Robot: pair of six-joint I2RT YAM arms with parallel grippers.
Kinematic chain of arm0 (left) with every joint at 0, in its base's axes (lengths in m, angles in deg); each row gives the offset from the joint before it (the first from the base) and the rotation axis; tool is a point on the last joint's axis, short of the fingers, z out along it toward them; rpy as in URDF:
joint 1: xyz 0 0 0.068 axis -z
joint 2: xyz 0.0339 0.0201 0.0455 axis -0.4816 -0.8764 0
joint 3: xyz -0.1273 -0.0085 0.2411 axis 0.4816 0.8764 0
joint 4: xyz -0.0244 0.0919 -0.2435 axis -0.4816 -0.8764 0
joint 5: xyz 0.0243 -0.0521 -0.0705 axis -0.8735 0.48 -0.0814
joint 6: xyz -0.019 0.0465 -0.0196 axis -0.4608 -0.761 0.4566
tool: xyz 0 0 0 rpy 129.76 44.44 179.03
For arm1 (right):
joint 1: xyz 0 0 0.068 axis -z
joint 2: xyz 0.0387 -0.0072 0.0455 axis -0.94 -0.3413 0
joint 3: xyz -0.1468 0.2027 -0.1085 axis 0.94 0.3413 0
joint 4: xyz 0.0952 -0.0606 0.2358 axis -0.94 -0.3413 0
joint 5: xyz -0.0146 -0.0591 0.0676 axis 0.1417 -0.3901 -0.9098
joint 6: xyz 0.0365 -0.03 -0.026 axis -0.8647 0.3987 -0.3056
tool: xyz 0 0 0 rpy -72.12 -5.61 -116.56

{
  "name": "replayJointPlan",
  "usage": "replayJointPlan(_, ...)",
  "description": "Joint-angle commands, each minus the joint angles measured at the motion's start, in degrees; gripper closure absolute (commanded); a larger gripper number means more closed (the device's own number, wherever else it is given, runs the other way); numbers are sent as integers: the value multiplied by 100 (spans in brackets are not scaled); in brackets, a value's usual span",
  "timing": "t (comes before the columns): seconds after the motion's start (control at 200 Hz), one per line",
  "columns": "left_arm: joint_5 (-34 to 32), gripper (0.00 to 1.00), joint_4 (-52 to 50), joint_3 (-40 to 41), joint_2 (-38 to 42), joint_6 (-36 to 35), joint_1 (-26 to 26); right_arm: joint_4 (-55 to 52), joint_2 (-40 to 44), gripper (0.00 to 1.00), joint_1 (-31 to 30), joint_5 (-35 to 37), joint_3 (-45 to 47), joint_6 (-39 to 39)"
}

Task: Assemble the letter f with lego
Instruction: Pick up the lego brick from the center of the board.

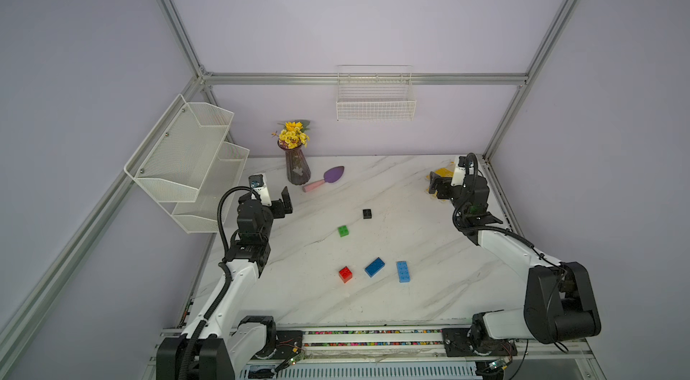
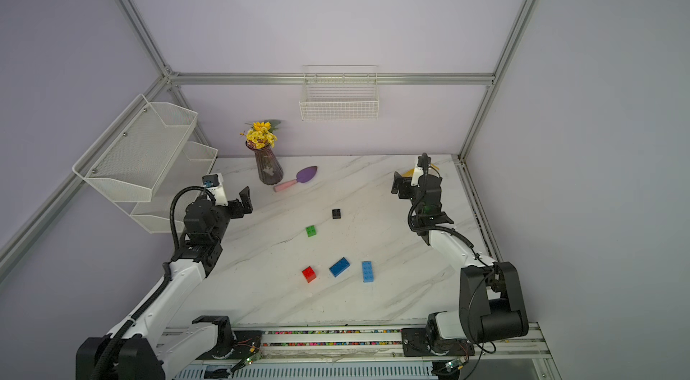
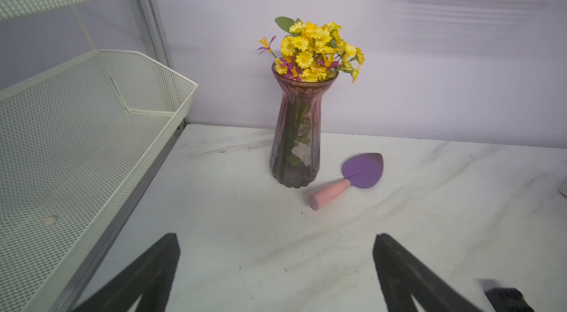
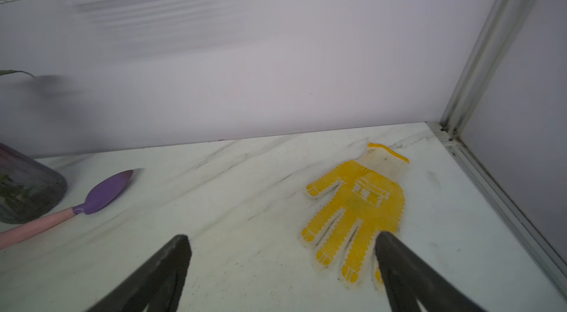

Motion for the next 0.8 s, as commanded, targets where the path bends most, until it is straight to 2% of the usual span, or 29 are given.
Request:
replayJointPlan(0.0, 1291, 0, -1266, -23, 773, 104, 76, -1966, 72, 3, -435, -598, -460, 66)
replayJointPlan(0.15, 2354, 0, -2195, 110, 1938, 26, 152, -3494, -260, 3, -1280, -614, -1160, 77)
replayJointPlan(0.305, 2903, 0, -2996, 329, 2876, 66, 193, -4178, -602, 3, -2207, -556, -1395, 87)
replayJointPlan(0.48, 3013, 0, -3562, 600, 3749, -45, 316, -4608, -1115, 8, -3074, -326, -1800, -189)
replayJointPlan(0.645, 2864, 0, -4146, 426, 3948, -207, 417, -4735, -1614, 15, -3732, -349, -2169, -523)
replayJointPlan(0.795, 2636, 0, -4163, 552, 4448, -279, 503, -5060, -2116, 19, -4359, -276, -2705, -631)
